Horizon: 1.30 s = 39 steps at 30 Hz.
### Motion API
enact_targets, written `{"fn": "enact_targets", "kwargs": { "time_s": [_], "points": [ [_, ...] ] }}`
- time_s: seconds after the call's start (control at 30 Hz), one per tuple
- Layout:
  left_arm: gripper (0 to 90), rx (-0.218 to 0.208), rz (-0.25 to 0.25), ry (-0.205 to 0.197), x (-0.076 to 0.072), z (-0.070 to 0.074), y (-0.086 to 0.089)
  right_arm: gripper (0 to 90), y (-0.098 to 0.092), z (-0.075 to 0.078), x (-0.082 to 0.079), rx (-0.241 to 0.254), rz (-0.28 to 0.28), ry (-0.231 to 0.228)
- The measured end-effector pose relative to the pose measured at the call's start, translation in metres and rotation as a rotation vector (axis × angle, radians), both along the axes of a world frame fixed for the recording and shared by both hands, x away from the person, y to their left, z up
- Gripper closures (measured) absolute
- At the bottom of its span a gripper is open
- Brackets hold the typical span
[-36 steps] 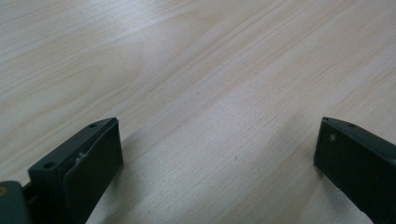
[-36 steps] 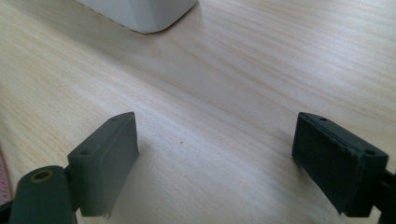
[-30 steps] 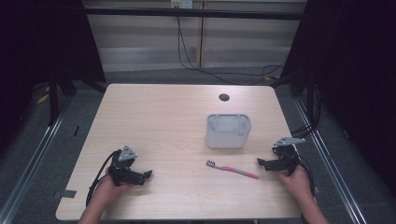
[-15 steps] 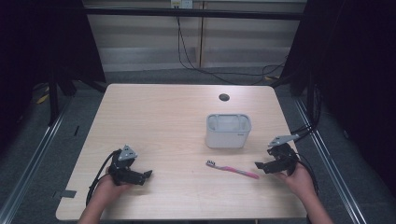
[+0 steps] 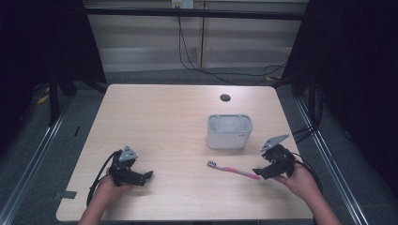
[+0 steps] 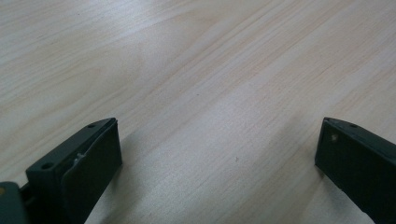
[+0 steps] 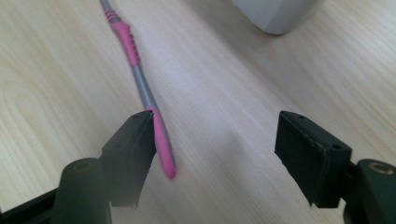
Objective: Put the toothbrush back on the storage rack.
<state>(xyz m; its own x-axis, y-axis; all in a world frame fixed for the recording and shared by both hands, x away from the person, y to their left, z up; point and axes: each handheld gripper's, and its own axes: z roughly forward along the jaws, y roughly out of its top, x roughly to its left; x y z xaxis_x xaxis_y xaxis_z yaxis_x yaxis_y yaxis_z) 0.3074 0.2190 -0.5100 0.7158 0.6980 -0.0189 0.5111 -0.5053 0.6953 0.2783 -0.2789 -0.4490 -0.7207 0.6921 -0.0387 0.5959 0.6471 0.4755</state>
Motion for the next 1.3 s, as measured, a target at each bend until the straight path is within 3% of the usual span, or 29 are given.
{"fn": "enact_targets", "kwargs": {
  "time_s": [0.47,0.6,0.97,1.3],
  "points": [
    [0.1,0.001,0.0,0.0,0.0,0.0,0.0,33.4,0.037,0.001,-0.002,-0.064,0.151,0.077],
    [0.1,0.001,-0.001,0.0,0.0,0.0,0.0,36.1,0.043,-0.002,0.0,-0.079,0.173,0.108],
    [0.1,0.001,0.0,0.0,0.0,0.0,0.0,39.2,0.061,-0.005,0.008,-0.11,0.221,0.111],
    [0.1,0.001,-0.001,0.0,0.0,0.0,0.0,49.3,0.077,-0.011,0.018,-0.116,0.248,0.136]
  ]
}}
